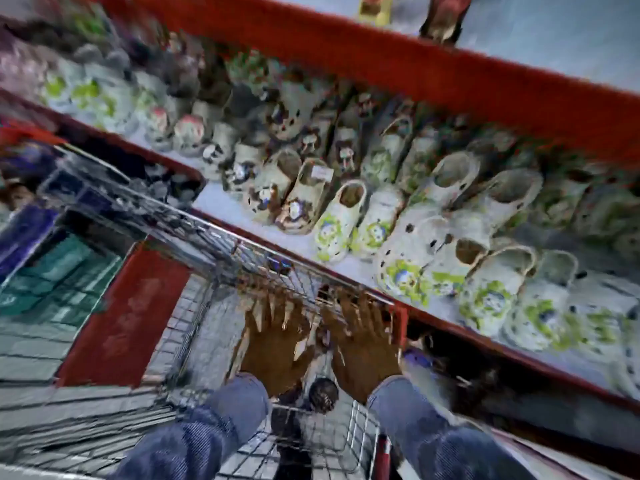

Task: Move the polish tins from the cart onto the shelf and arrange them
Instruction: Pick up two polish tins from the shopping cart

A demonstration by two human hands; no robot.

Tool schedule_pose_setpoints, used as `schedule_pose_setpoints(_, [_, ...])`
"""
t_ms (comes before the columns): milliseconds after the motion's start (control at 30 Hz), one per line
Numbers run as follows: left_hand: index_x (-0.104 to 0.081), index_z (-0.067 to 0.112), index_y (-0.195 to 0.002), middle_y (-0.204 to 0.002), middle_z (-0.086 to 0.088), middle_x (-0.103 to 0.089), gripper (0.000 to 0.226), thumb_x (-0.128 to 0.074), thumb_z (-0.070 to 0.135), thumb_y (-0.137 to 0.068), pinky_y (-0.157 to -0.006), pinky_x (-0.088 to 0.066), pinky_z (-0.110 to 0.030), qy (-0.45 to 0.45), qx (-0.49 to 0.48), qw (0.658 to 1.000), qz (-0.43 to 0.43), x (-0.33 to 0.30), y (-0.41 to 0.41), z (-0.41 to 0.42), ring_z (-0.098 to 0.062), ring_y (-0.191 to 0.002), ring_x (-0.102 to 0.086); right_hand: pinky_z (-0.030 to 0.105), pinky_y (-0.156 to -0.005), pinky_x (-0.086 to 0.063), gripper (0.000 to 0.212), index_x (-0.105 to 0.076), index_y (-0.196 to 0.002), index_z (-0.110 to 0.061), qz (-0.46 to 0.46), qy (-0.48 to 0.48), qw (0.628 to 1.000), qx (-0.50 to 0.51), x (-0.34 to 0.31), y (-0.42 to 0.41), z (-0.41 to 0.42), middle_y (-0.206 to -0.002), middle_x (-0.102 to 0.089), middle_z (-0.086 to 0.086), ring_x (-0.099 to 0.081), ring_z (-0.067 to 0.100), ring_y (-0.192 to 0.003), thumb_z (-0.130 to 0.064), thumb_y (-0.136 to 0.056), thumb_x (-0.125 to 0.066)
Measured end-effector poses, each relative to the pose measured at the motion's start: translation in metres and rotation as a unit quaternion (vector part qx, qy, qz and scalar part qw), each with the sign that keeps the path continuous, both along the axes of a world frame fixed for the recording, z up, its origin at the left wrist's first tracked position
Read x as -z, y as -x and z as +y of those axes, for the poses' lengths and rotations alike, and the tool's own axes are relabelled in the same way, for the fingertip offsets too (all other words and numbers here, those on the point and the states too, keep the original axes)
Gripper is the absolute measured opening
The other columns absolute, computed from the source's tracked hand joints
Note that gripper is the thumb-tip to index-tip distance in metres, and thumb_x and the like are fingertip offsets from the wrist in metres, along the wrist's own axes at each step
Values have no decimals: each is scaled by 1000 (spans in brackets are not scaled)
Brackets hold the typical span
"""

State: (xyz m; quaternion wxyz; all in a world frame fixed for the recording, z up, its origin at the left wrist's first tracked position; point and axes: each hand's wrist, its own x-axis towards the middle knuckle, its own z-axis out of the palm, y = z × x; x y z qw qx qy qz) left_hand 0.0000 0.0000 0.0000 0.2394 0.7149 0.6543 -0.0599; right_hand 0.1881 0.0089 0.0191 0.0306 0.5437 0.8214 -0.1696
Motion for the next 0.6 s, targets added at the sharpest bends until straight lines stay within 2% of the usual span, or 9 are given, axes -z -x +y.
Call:
schedule_pose_setpoints(67, [-28,21,-148,-149,-19,-50,72,-35,63,-89,-78,-51,-78,19,-5,1000,7,34,5,8,-57,-121,-59,65,-99,-44,102,-42,-146,-25,-29,30,999,-20,38,18,8,-156,-32,16,-41,48,-136,-31,-51,-79])
schedule_pose_setpoints(100, [-27,21,-149,-155,-20,-44,75,-44,58,-87,-86,-48,-79,23,-2,1000,2,47,3,12,-58,-128,-52,65,-104,-38,104,-33,-150,-23,-38,72,996,-29,57,25,12,-159,-14,14,-30,49,-142,-30,-58,-79])
schedule_pose_setpoints(133, [-18,19,-155,-163,-19,-26,80,-51,51,-90,-100,-38,-80,24,3,1000,-2,64,6,15,-59,-141,-35,64,-113,-27,101,-18,-155,-22,-48,110,992,-31,77,31,15,-158,6,10,-12,47,-148,-27,-70,-73])
schedule_pose_setpoints(167, [-8,21,-159,-168,-16,-6,82,-53,44,-95,-113,-25,-76,61,12,998,3,83,7,16,-55,-151,-14,61,-118,-16,97,-5,-156,-23,-74,166,983,-29,97,37,18,-157,19,8,3,44,-149,-24,-81,-66])
schedule_pose_setpoints(200, [-2,22,-160,-170,-13,7,82,-53,39,-98,-120,-15,-71,107,12,994,2,99,10,19,-49,-155,0,58,-120,-10,94,1,-156,-24,-92,200,975,-17,114,40,21,-160,21,8,9,42,-150,-21,-86,-62])
schedule_pose_setpoints(300, [-1,17,-160,-170,-13,7,82,-54,32,-99,-123,-16,-64,141,28,990,-11,148,18,28,-44,-156,2,57,-119,-12,80,0,-156,-21,-125,237,963,22,159,53,29,-164,12,13,5,43,-150,-11,-94,-49])
schedule_pose_setpoints(433, [-18,10,-159,-166,-23,-20,78,-58,25,-93,-122,-22,-58,115,90,989,-24,200,22,36,-44,-155,-11,60,-113,-25,61,-16,-155,-18,-124,249,959,50,194,57,37,-164,-4,17,-6,47,-148,-3,-99,-34])
schedule_pose_setpoints(533, [-26,8,-156,-159,-23,-33,70,-54,13,-92,-115,-32,-55,113,107,988,0,213,15,46,-48,-149,-25,52,-89,-52,54,-42,-140,-12,-112,142,983,37,209,57,36,-148,-35,22,-35,48,-135,0,-88,-51])
schedule_pose_setpoints(600, [-41,13,-145,-143,-20,-46,63,-53,6,-84,-101,-44,-55,108,89,990,0,211,16,50,-50,-133,-42,47,-79,-56,56,-47,-132,-12,-114,130,984,37,205,56,39,-138,-43,18,-41,46,-130,0,-79,-63])
